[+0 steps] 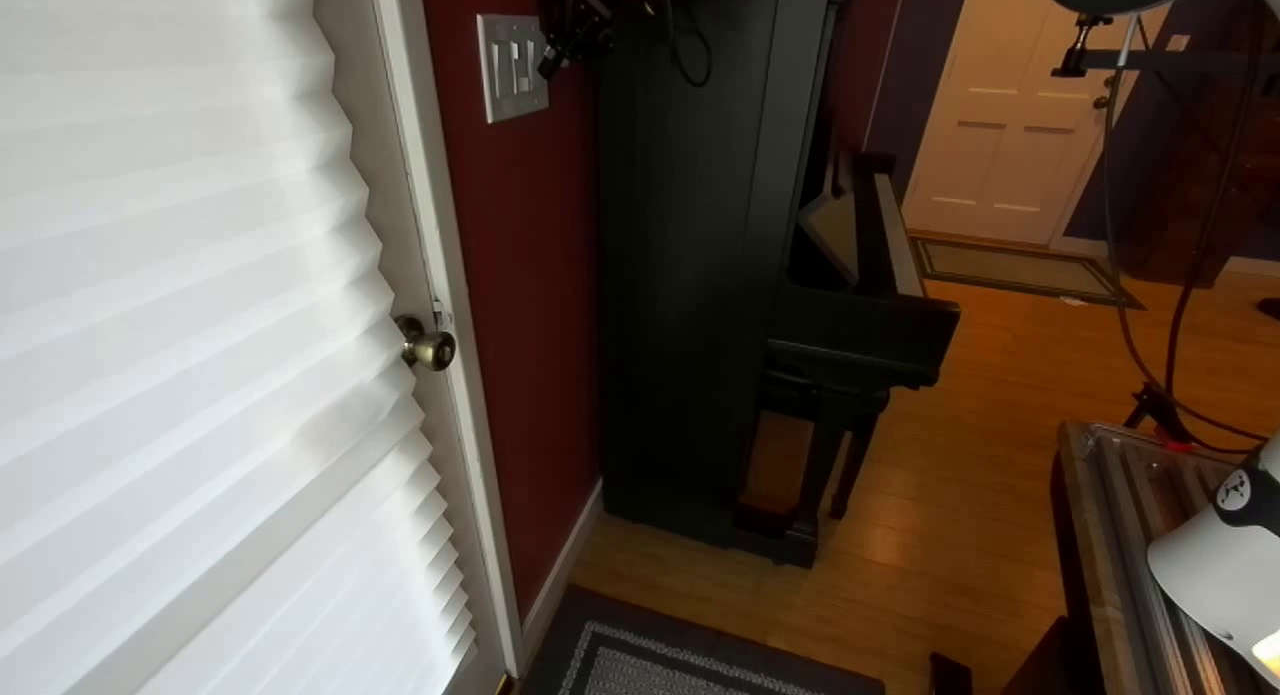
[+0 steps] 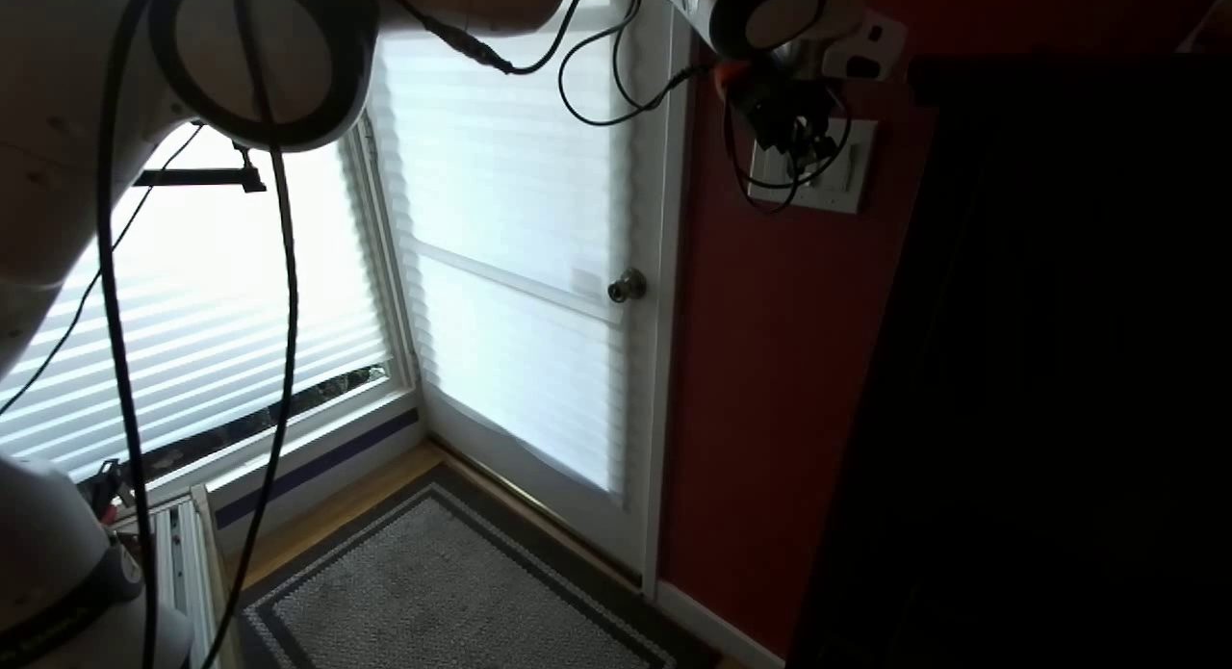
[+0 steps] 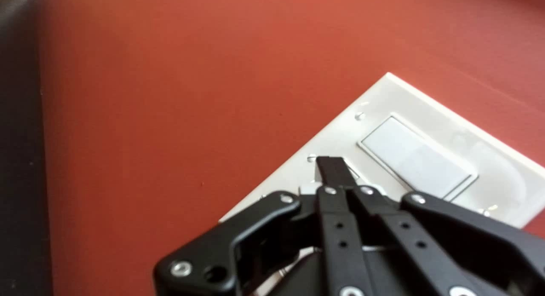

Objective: Press the middle switches on the wall socket.

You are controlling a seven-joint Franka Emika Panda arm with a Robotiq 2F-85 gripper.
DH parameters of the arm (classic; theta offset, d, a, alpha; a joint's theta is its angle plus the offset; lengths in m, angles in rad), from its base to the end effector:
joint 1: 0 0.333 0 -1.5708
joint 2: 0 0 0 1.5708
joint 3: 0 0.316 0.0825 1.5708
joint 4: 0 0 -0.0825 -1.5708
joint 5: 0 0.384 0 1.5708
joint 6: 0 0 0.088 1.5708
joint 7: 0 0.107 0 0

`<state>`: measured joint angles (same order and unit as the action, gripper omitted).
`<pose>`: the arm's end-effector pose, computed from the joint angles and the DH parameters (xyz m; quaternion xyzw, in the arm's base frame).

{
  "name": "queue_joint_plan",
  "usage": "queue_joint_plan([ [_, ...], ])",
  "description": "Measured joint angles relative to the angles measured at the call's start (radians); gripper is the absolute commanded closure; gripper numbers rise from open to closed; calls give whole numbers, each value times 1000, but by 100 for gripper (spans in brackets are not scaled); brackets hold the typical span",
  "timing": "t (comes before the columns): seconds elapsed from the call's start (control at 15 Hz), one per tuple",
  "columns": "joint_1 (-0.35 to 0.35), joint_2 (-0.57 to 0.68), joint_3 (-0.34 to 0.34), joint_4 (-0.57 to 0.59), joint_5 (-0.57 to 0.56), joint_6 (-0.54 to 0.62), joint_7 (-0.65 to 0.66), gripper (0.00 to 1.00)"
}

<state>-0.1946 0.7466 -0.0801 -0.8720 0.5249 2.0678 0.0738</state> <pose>0.7724 -0.1625 0.5214 -0.9247 0.2173 -0.2369 0.2038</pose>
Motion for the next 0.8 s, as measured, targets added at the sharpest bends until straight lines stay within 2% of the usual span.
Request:
queue_joint_plan([
  [0.47,0,20,-3,0,0,6,0,100],
  [0.8,0,30,-1,0,5,55,1,100],
])
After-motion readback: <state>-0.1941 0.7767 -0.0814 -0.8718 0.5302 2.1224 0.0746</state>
